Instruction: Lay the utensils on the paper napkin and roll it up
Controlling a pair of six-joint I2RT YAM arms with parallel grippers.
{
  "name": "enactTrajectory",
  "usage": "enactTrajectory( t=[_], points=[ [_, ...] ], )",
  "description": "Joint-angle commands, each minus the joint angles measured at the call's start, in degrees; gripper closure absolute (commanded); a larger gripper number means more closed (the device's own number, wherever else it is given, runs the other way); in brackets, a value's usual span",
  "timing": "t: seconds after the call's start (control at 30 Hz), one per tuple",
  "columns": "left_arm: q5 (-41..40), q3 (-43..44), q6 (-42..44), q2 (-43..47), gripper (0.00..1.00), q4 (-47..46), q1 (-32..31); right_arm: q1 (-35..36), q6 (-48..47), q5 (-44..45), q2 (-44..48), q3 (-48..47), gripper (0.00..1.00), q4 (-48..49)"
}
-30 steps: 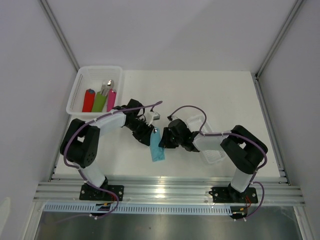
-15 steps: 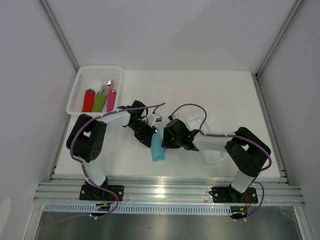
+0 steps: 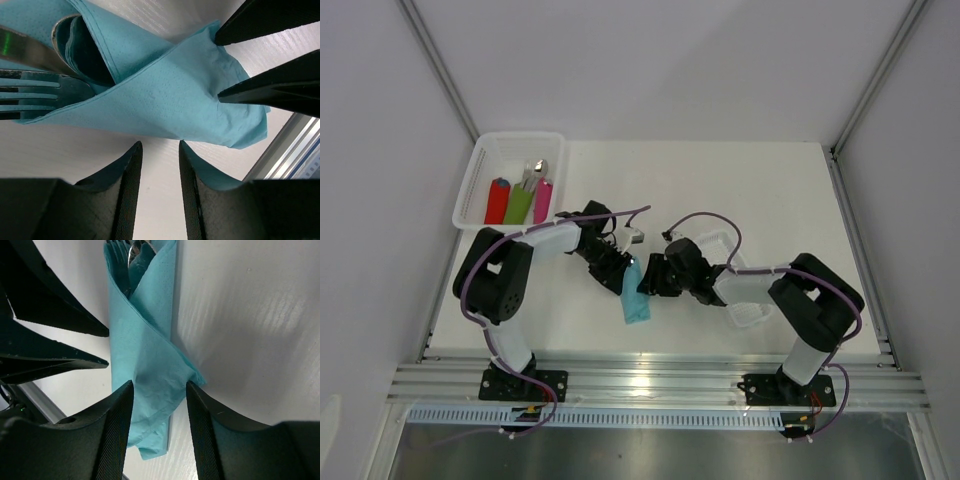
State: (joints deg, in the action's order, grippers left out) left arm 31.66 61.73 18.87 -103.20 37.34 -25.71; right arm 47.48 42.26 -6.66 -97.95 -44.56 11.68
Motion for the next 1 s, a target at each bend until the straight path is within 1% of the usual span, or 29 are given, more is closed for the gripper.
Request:
enactTrajectory(
  t=[0.0, 0.13, 0.23, 0.47, 0.57, 0.7, 0.73, 0.83, 0.87, 0.97],
  points=[
    [-0.28, 1.11, -0.33, -0.78, 0.61, -0.78, -0.3, 0.06, 0.45, -3.1, -2.51, 3.06, 0.49, 0.53],
    [-0.37, 1.19, -0.33, -0.86, 0.61, -0.87, -0.3, -0.2, 1.33, -5.38, -3.21, 6.05, 0.49, 4.13],
    [-0.19, 1.19, -0.33, -1.22, 0.61, -0.78, -0.3, -0.81, 2.74, -7.4, -4.17, 8.6, 0.5, 8.78],
    [-0.11, 1.37, -0.42, -1.66, 0.61, -0.87, -0.3, -0.99, 6.77, -11.45, -10.84, 9.4, 0.5, 19.14],
    [-0.19, 1.28, -0.24, -1.83, 0.61, -0.78, -0.39, -0.99, 7.75, -12.77, -12.35, 9.31, 0.5, 22.32],
    [-0.11, 1.28, -0.15, -2.01, 0.61, -0.96, -0.3, -0.99, 8.28, -12.59, -13.58, 9.05, 0.52, 23.38],
    [-0.02, 1.37, -0.15, -2.18, 0.62, -0.96, -0.3, -0.99, 8.36, -12.33, -13.76, 8.87, 0.53, 23.21],
    [-0.02, 1.55, -0.06, -2.1, 0.62, -0.87, -0.39, -0.99, 9.42, -12.24, -14.81, 8.26, 0.66, 24.26],
    [-0.11, 1.29, -0.06, -2.01, 0.62, -0.95, -0.3, -0.99, 9.59, -12.15, -14.99, 8.26, 0.72, 24.53],
    [-0.19, 1.11, 0.37, -1.75, 0.61, -0.78, -0.3, -1.08, 10.21, -11.89, -15.51, 8.43, 0.8, 25.32]
  ],
)
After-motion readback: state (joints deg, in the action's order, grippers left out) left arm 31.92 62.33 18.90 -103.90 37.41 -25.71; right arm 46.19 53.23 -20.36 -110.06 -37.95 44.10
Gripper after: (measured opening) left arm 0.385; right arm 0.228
